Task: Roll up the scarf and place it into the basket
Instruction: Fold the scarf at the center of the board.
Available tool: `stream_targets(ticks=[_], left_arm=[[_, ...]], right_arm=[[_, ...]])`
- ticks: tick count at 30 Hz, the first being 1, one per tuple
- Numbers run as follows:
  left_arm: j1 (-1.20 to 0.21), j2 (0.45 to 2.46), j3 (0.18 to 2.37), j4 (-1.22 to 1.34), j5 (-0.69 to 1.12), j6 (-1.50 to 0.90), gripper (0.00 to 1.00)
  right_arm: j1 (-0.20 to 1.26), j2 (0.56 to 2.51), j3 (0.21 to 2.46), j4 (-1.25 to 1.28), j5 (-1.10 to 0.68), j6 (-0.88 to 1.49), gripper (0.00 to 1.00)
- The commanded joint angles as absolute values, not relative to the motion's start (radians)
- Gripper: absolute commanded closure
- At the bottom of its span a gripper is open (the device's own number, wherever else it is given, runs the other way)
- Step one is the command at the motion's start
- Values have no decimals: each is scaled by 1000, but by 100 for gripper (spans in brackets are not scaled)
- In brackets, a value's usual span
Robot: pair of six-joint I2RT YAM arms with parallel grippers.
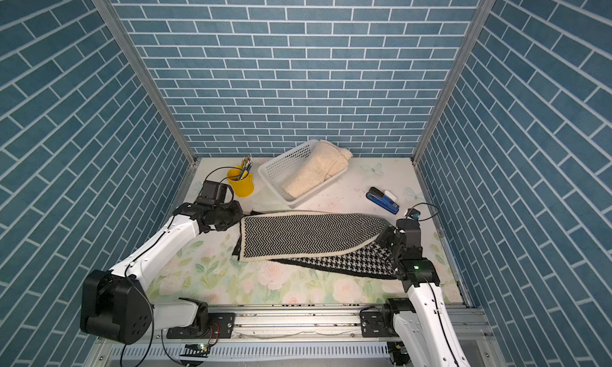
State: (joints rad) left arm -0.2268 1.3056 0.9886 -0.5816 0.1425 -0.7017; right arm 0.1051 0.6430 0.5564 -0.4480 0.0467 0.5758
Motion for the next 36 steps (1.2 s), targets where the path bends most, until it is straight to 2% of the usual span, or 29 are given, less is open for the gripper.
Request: stream_targets(ticks=[1, 5, 10, 19, 26, 33, 36], left_arm=[[-208, 1264, 981, -622, 128, -673, 100], [-184, 1370, 991, -557, 168, -653, 100], [-178, 1603, 1078, -447, 232, -649, 100], [-173, 1828, 1194, -324, 246, -699, 100], [-170, 1860, 1201, -298, 265, -705, 100], [-172, 1660, 1126, -238, 304, -703, 100], [-171, 1639, 1111, -227, 278, -695, 100]], right_arm=[[136, 628, 576, -489, 29, 584, 100], [217, 619, 578, -506, 74, 606, 100], [291, 624, 584, -526, 137, 635, 100], [318, 642, 581, -532, 184, 653, 100], [319, 630, 588, -535, 206, 657, 100], [322, 483, 571, -497, 246, 651, 100], [321, 477, 574, -489, 253, 635, 100]])
